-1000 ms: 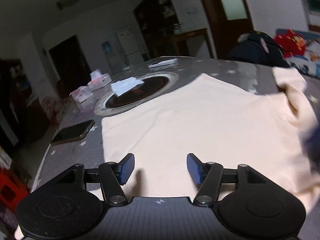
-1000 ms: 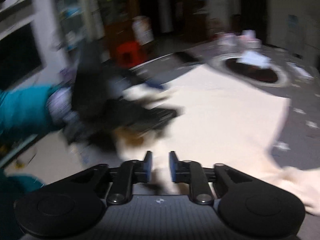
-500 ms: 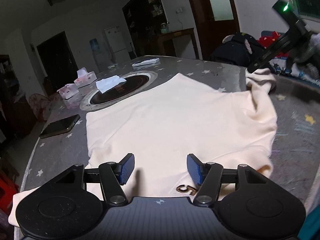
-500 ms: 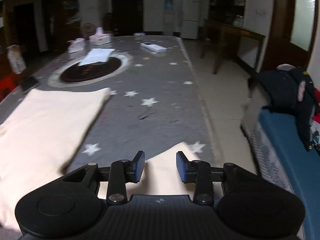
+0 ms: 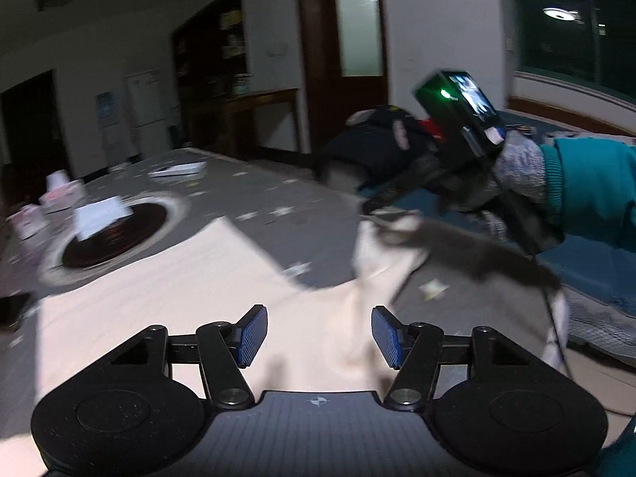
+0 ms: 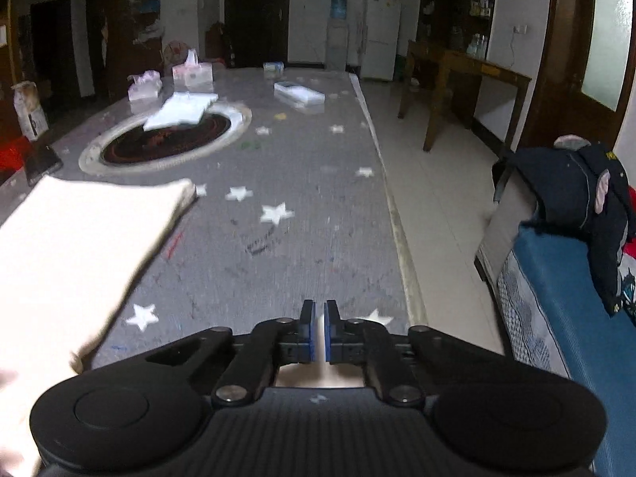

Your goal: Fold clothes

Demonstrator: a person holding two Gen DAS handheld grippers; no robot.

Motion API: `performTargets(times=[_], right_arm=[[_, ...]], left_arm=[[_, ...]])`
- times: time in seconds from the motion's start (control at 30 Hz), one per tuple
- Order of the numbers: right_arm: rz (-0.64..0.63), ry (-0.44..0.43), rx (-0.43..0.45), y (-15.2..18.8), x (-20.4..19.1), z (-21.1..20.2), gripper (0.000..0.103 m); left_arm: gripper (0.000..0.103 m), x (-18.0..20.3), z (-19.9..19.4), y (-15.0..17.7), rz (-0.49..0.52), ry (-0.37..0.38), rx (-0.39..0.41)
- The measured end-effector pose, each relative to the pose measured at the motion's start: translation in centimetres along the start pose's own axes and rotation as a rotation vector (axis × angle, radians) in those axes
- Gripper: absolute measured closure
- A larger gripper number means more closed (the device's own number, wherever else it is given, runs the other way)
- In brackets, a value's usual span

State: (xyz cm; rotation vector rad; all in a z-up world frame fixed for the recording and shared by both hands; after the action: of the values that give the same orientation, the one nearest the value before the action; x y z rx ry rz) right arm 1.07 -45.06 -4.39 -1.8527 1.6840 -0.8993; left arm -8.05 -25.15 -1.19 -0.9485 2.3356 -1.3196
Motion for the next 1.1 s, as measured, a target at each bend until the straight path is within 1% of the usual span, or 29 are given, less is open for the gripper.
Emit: performTargets(times=[0.1, 0.13, 0.17, 0.23, 0.27, 0.3, 0.33, 0.37, 0.4, 0.47, 0.63, 0.67, 0.77, 0.8, 0.87, 0.93, 1.0, 1.07, 1.1], right_arm=[[0.001, -0.008, 0.044, -1.0, 0.4, -1.5, 0.101], [0.001, -0.012, 0.057, -1.3, 0.5, -2.0, 0.101], [0.0, -0.017, 0.07, -1.6, 0.7, -2.5, 0.101], [-0.013, -0.009, 0.064, -1.7, 1.1, -2.7, 0.1], [-0.016, -0.011, 0.053, -1.5, 1.3, -2.6, 0.098], [-0.018, -0.025, 0.039, -1.2, 1.4, -2.3, 0.095], [-0.019, -0.027, 0.033, -1.0, 1.5, -2.0, 0.091], [-0.021, -0.03, 0.022, -0.7, 1.5, -1.6, 0.084], [-0.023, -0.034, 0.011, -0.4, 1.5, -1.1, 0.078], [-0.027, -0.041, -0.011, 0.2, 1.6, -0.3, 0.075], [-0.028, -0.09, -0.056, 0.9, 1.1, 1.7, 0.076], [-0.029, -0.096, -0.056, 0.9, 1.0, 1.9, 0.076], [-0.032, -0.117, -0.052, 0.6, 0.8, 1.7, 0.095], [-0.033, -0.124, -0.05, 0.5, 0.7, 1.6, 0.096], [-0.045, -0.116, -0.006, -0.1, 0.7, 0.4, 0.096], [-0.057, -0.108, 0.039, -0.8, 0.6, -0.8, 0.097], [-0.038, -0.107, 0.108, -1.5, 1.1, -2.9, 0.097], [-0.017, -0.115, 0.185, -1.8, 1.7, -5.3, 0.097], [0.01, -0.111, 0.212, -1.2, 2.4, -6.7, 0.096]], left_arm=[[0.042, 1.7, 2.5, -0.2, 0.02, 0.017, -0.022], [0.042, 1.9, 3.5, -0.1, 0.015, 0.012, -0.037], [0.042, 2.1, 4.1, 0.0, 0.004, 0.023, -0.05], [0.044, 2.2, 5.2, 0.2, -0.029, 0.032, -0.075], [0.045, 2.2, 5.7, 0.3, -0.046, 0.03, -0.088], [0.049, 2.1, 6.2, 0.5, -0.064, 0.03, -0.099], [0.057, 2.0, 6.3, 0.5, -0.08, 0.034, -0.105], [0.063, 1.9, 6.5, 0.5, -0.096, 0.038, -0.111], [0.065, 1.8, 6.6, 0.6, -0.11, 0.043, -0.115], [0.07, 1.9, 6.6, 0.4, -0.118, 0.049, -0.11], [0.071, 2.1, 6.8, -0.3, -0.133, 0.061, -0.1], [0.075, 2.1, 6.9, -0.3, -0.134, 0.062, -0.097], [0.091, 2.4, 7.0, -0.5, -0.134, 0.069, -0.09], [0.093, 2.5, 6.9, -0.6, -0.135, 0.073, -0.085], [0.097, 2.6, 6.7, -0.8, -0.137, 0.079, -0.075], [0.098, 2.8, 6.1, -1.2, -0.141, 0.089, -0.054], [0.098, 3.3, 5.2, -1.7, -0.14, 0.112, -0.023], [0.098, 4.0, 4.1, -2.0, -0.118, 0.143, 0.002], [0.098, 4.5, 3.7, -2.0, -0.104, 0.159, 0.008]])
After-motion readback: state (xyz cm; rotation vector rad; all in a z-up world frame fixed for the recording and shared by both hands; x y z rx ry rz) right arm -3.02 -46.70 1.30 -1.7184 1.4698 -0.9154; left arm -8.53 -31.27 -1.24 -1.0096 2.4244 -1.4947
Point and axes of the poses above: each gripper's, at about its wrist camera, not at the fingertips, and z roughly the way its jaws point, x to its right, y to its underside, the point moved 10 cm from there along z, roughly the way its jaws point, and after that the axes turned 9 degrees about -z, right-handed, at the moved point
